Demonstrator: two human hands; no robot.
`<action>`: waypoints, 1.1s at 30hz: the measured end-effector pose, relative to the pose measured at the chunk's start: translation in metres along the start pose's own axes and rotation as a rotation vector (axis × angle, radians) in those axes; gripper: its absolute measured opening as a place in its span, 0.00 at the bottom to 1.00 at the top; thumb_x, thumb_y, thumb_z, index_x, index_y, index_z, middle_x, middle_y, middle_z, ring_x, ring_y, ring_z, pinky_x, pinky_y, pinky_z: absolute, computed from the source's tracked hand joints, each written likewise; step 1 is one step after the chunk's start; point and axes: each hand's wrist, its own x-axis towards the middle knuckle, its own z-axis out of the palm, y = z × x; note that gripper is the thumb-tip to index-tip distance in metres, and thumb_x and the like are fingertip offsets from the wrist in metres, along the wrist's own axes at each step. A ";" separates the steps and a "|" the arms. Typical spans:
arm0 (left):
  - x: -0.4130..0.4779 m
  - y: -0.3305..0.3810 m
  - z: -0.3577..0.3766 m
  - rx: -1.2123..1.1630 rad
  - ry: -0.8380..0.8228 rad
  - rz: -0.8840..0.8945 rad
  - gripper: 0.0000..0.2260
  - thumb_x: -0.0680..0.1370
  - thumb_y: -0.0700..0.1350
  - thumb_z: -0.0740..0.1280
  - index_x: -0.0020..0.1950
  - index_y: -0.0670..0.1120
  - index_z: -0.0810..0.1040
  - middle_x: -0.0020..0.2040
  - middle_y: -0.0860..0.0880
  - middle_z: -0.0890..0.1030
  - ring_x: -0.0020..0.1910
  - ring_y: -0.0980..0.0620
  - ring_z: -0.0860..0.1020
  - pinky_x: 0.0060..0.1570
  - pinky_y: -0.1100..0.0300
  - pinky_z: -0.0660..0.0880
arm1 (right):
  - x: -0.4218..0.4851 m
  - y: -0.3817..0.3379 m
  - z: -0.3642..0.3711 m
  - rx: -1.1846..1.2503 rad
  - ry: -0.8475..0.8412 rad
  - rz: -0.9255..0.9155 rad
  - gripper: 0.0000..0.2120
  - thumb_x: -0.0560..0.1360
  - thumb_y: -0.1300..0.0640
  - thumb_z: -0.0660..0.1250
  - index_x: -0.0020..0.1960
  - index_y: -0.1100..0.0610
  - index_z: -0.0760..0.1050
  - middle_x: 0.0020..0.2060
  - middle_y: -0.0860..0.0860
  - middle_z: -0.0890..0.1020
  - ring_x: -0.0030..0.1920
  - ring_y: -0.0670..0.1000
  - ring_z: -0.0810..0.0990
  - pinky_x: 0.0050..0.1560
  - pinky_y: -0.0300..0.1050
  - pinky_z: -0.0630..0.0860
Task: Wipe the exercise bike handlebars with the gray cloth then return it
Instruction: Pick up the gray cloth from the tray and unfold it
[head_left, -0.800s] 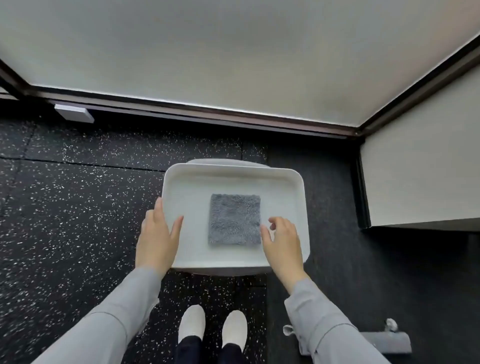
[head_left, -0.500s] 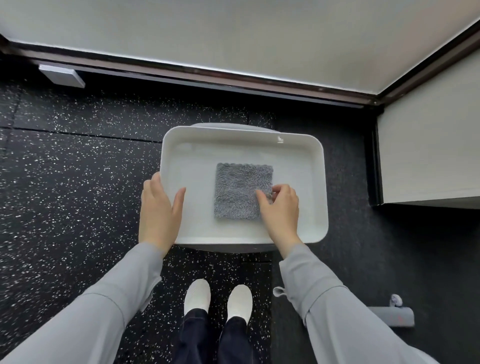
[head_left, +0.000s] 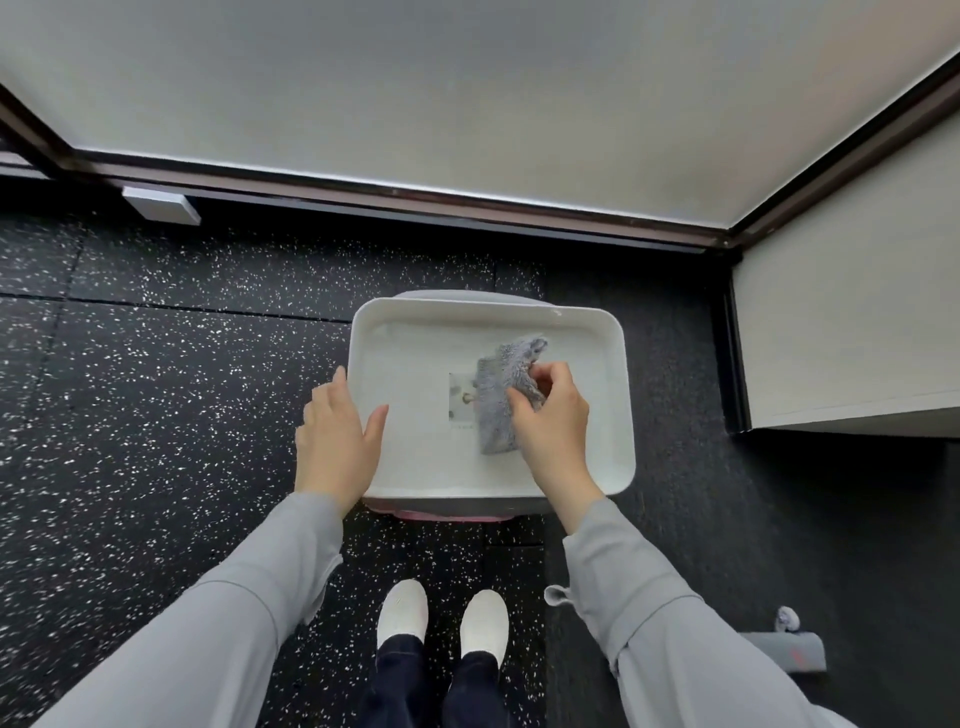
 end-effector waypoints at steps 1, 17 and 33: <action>-0.005 0.008 -0.010 0.000 0.017 0.022 0.26 0.80 0.51 0.58 0.74 0.41 0.55 0.70 0.41 0.65 0.67 0.41 0.64 0.65 0.44 0.63 | -0.005 -0.011 -0.009 0.023 0.005 -0.015 0.07 0.74 0.64 0.67 0.48 0.57 0.70 0.44 0.51 0.78 0.47 0.52 0.77 0.46 0.44 0.73; -0.125 0.179 -0.175 -1.300 -0.560 -0.030 0.13 0.76 0.48 0.65 0.54 0.41 0.81 0.47 0.46 0.85 0.45 0.52 0.83 0.40 0.60 0.80 | -0.141 -0.172 -0.183 0.376 0.188 -0.207 0.11 0.71 0.60 0.73 0.45 0.49 0.73 0.42 0.46 0.81 0.42 0.41 0.79 0.40 0.31 0.75; -0.254 0.225 -0.248 -1.061 -0.268 0.393 0.05 0.74 0.35 0.69 0.42 0.46 0.80 0.36 0.53 0.81 0.32 0.65 0.77 0.31 0.74 0.72 | -0.240 -0.172 -0.243 0.701 0.513 -0.022 0.07 0.72 0.65 0.70 0.44 0.54 0.76 0.39 0.50 0.81 0.42 0.47 0.80 0.42 0.34 0.75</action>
